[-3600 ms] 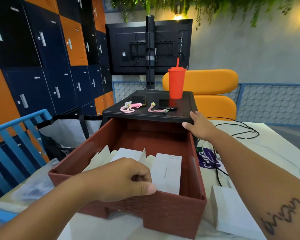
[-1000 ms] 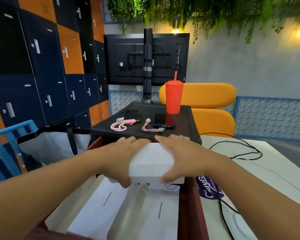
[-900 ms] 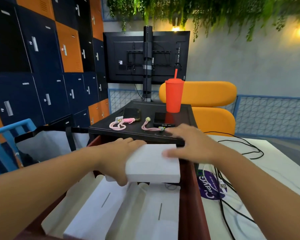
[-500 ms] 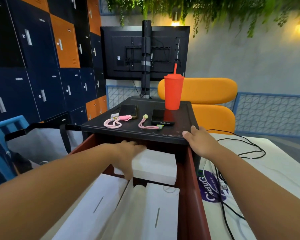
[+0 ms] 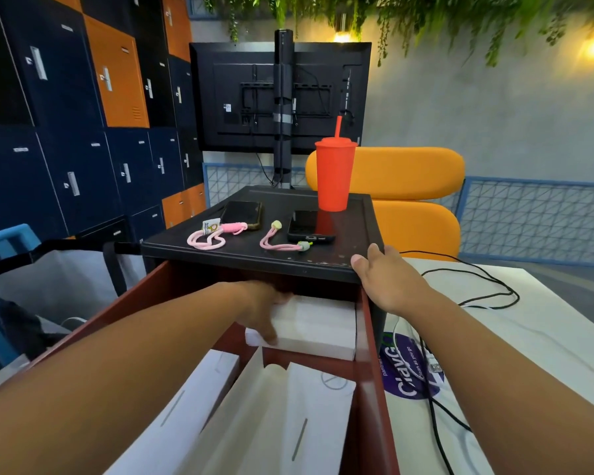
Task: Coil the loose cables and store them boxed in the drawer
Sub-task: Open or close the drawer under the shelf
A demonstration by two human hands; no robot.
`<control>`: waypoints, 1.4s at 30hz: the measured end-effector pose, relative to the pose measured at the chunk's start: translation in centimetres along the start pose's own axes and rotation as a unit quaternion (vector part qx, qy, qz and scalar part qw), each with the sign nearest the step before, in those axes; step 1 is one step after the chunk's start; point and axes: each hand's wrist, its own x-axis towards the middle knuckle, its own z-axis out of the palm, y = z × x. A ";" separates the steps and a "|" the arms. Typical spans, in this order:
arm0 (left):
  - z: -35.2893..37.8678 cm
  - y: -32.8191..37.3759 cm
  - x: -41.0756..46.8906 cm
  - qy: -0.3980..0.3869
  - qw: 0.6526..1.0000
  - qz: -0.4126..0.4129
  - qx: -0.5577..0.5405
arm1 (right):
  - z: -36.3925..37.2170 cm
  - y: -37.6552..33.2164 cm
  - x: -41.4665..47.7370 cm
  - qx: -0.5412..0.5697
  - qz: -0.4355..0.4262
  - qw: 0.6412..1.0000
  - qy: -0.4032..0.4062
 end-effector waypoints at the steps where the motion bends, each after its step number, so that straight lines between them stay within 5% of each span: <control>1: 0.0 0.0 0.2 0.011 1.000 -0.004 0.000 | 0.1 0.0 0.0 -0.001 -0.005 1.000 0.001; 16: 1.5 1.9 4.8 0.134 0.987 -0.066 0.062 | 0.9 0.2 0.6 0.012 -0.003 1.000 0.014; 24: 1.3 2.8 3.9 0.091 0.992 -0.066 0.066 | 0.7 0.4 0.4 0.078 0.030 0.997 -0.004; 34: -2.0 5.5 -7.2 0.058 0.996 0.030 -0.056 | 0.0 0.0 0.3 0.206 0.096 0.973 -0.024; 42: -1.5 5.8 -17.9 0.067 0.960 0.133 -0.237 | -0.7 -0.4 -0.5 0.226 0.108 0.968 -0.010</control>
